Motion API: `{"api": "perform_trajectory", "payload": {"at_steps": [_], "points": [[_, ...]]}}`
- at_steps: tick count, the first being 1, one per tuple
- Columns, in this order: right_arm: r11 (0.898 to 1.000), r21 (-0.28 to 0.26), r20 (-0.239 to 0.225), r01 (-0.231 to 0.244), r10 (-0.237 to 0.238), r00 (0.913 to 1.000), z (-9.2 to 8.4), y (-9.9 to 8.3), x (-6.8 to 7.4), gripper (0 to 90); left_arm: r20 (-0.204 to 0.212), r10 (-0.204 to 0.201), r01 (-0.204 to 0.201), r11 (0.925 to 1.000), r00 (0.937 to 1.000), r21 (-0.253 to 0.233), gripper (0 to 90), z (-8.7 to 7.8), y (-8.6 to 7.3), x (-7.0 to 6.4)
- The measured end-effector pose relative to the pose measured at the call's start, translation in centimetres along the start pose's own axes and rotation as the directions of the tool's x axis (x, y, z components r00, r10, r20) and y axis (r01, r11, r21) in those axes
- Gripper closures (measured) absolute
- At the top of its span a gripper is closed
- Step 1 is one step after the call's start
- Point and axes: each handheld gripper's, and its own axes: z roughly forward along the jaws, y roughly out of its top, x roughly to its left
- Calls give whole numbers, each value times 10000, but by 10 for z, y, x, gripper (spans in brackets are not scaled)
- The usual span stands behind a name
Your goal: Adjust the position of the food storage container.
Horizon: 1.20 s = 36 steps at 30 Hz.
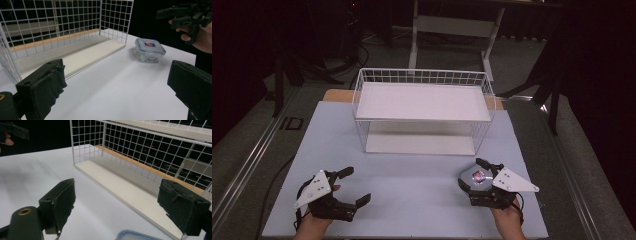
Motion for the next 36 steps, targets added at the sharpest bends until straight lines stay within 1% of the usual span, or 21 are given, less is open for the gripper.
{"api": "perform_trajectory", "payload": {"at_steps": [2,3,4,5,8,10,13,17,18,19,21,24,25,28,30,31,32,33,34,35,36], "points": [[9999,-92,-31,-79,79,10000,-1,1,2,147,-18,117,-117,9999,9999,26,23,0,1,-1],[9996,-178,-292,-224,219,9993,-3,3,4,147,-6,29,-29,10000,10000,-89,23,-1,1,0],[9994,-268,-445,-231,219,9988,-4,4,5,147,3,-33,33,9999,10000,-141,23,-1,1,0],[9994,-268,-445,-231,219,9988,-4,4,5,147,3,-33,33,9999,10000,-141,23,-1,1,0],[9980,-516,-1017,-352,298,9944,-8,13,9,136,-2,-142,142,9998,9999,-164,23,0,0,2],[9977,-580,-1090,-345,281,9937,-9,17,9,129,27,-175,175,9997,9998,-171,23,0,0,2],[9940,-981,-1004,-485,386,9942,-11,21,6,114,52,-106,106,9998,9999,-174,23,0,0,3],[9925,-1065,-811,-599,514,9954,-12,27,1,114,58,-111,112,9998,9999,-164,23,0,-1,3],[9934,-978,-704,-595,527,9961,-12,30,-1,114,47,-113,114,9998,9999,-163,23,0,-1,3],[9933,-952,-300,-656,630,9976,-12,33,-6,115,54,-141,142,9998,9999,-172,23,0,-1,3],[9941,-857,-559,-664,617,9965,-11,35,-15,114,61,-172,173,9997,9998,-187,23,0,-1,4],[9946,-596,-488,-854,825,9954,-9,36,-28,135,71,-177,179,9996,9998,-201,23,0,-1,4],[9947,-506,-325,-892,876,9956,-9,36,-32,138,82,-172,173,9997,9998,-194,23,0,-1,4],[9954,-342,32,-900,901,9959,-9,34,-44,192,84,-172,174,9997,9998,-176,23,0,-1,3],[9958,-210,258,-894,900,9956,-10,30,-53,264,74,-151,152,9997,9999,-180,23,0,-1,3],[9958,-143,468,-903,908,9948,-10,29,-57,277,87,-151,153,9997,9998,-185,23,0,-1,3],[9954,-122,667,-955,961,9931,-11,26,-60,331,84,-157,159,9997,9998,-199,23,0,-1,3],[9944,-102,695,-1049,1053,9920,-12,24,-65,346,81,-166,168,9996,9998,-217,23,0,-1,3],[9934,9,883,-1147,1141,9895,-11,22,-69,354,90,-184,186,9996,9998,-212,23,0,-1,3],[9922,133,1093,-1237,1215,9866,-11,20,-73,399,93,-211,212,9996,9997,-208,23,0,-1,3],[9922,133,1093,-1237,1215,9866,-11,20,-73,399,93,-211,212,9996,9997,-208,24,0,-1,3]]}}
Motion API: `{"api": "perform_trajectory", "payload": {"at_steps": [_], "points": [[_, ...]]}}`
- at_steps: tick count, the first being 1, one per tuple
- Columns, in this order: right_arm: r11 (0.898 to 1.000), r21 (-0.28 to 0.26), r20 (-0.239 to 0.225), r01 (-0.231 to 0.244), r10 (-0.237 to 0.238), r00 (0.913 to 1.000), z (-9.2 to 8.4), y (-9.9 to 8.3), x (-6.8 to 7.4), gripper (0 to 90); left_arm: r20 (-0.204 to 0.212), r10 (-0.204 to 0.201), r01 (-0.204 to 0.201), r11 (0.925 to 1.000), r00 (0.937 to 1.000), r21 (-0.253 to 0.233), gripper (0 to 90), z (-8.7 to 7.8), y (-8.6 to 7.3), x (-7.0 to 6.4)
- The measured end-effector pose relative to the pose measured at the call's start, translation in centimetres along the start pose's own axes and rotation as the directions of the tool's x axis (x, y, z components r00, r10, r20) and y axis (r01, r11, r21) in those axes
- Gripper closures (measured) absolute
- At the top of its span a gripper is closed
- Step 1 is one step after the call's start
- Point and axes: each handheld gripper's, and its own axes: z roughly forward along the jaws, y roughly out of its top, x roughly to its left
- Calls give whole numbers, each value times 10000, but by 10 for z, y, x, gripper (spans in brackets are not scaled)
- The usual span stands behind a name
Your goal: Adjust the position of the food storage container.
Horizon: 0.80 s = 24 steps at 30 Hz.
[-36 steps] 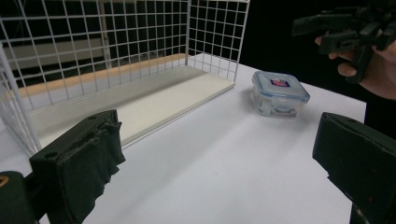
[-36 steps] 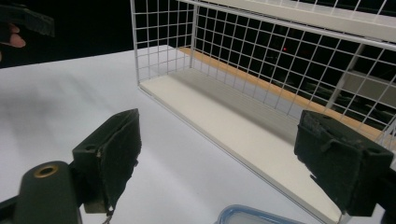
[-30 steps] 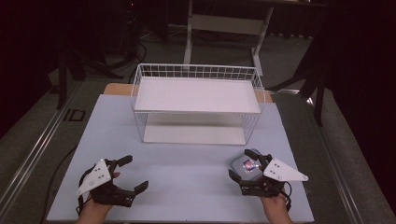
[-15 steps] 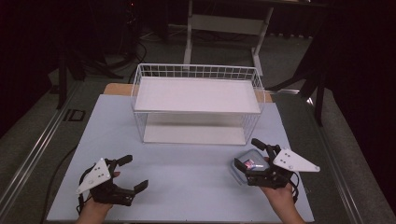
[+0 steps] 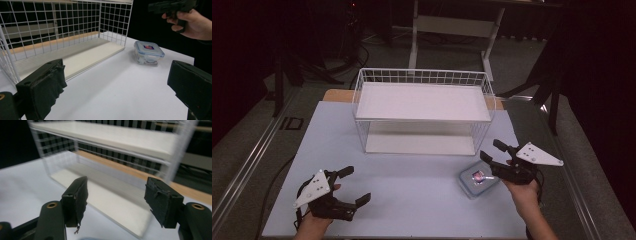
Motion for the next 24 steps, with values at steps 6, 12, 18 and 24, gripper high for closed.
{"api": "perform_trajectory", "payload": {"at_steps": [6,12,18,24], "points": [[9975,674,436,-190,161,9989,7,-20,-28,600,-15,-59,59,10000,10000,-1,23,0,0,0],[9843,1761,1059,-115,-73,9943,13,-48,-47,832,33,-62,62,10000,10000,42,23,2,-1,0],[9657,2588,1256,-231,-100,9920,16,-71,-55,900,58,-81,81,9999,9999,89,24,3,-2,0],[9503,3086,1111,-402,59,9938,13,-89,-56,900,90,-88,87,9999,9999,134,24,5,-2,0]]}}
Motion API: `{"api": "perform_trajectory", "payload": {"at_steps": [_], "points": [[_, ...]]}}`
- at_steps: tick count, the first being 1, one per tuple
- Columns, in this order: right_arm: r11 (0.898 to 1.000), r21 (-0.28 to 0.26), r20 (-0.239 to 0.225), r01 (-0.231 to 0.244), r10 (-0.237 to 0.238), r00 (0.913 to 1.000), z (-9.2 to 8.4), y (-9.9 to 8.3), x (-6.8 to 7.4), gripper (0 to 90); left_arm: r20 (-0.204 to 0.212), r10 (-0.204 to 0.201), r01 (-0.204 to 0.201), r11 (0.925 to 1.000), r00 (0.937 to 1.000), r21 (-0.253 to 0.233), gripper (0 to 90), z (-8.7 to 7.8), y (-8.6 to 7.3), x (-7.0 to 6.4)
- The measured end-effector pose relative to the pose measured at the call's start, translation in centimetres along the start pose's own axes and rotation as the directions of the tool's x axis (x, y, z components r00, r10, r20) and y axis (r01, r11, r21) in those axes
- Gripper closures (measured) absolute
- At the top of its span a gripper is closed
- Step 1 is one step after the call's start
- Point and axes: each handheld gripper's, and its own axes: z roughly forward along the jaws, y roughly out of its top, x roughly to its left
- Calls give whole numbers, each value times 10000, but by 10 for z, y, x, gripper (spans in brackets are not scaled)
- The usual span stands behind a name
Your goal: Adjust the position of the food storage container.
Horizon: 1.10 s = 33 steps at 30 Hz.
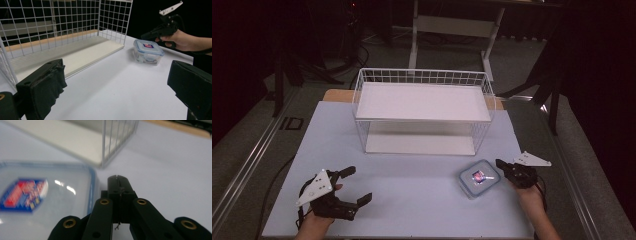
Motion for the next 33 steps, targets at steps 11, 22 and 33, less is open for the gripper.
{"api": "perform_trajectory", "payload": {"at_steps": [11,22,33], "points": [[9945,979,-581,-369,428,9974,-4,-32,6,900,18,-20,20,10000,10000,19,24,1,0,0],[9934,1118,-1471,-255,419,9882,-4,-28,28,900,25,89,-89,9999,10000,102,24,2,0,-2],[9893,1351,-2626,553,-180,9647,9,-15,59,900,112,130,-132,9997,9999,208,24,3,-1,-2]]}}
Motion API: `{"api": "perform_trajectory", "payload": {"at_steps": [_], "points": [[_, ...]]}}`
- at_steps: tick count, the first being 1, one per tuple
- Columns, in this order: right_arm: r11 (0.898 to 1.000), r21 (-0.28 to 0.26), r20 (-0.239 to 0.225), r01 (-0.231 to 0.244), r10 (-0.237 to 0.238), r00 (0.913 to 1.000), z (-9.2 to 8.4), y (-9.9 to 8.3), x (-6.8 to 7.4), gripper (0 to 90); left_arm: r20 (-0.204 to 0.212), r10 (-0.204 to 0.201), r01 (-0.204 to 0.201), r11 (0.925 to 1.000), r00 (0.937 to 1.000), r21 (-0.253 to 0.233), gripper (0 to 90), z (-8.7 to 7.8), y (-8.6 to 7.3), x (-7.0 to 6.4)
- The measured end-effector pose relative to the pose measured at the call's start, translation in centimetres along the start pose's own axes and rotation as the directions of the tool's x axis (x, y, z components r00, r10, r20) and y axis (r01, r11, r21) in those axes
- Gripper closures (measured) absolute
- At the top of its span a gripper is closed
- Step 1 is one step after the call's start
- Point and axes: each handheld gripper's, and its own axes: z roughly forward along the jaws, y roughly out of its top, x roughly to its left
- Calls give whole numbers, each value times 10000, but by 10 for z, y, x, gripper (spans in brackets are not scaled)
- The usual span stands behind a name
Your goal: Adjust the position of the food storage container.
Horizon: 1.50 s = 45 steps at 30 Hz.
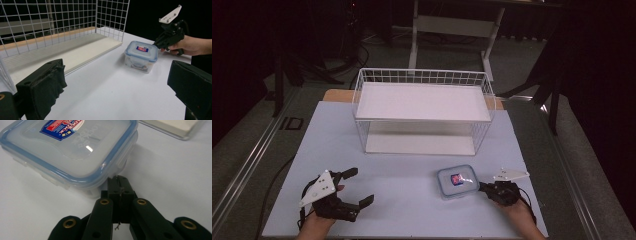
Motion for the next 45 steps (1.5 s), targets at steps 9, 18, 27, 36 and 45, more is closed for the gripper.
{"api": "perform_trajectory", "payload": {"at_steps": [9,18,27,36,45], "points": [[9998,194,-800,-101,116,9967,18,17,18,900,35,33,-33,10000,10000,61,23,1,0,0],[9974,481,-1108,530,-474,9927,29,29,35,900,66,35,-36,9999,10000,103,23,1,-1,-1],[9974,495,-1187,528,-466,9918,29,26,38,900,81,20,-21,9999,10000,135,23,2,-1,-1],[9951,617,-1436,771,-676,9873,38,35,47,900,117,12,-15,9998,9999,220,24,3,-2,-1],[9915,689,-1732,1101,-968,9801,59,50,61,900,157,70,-75,9996,9999,270,24,3,-2,-2]]}}
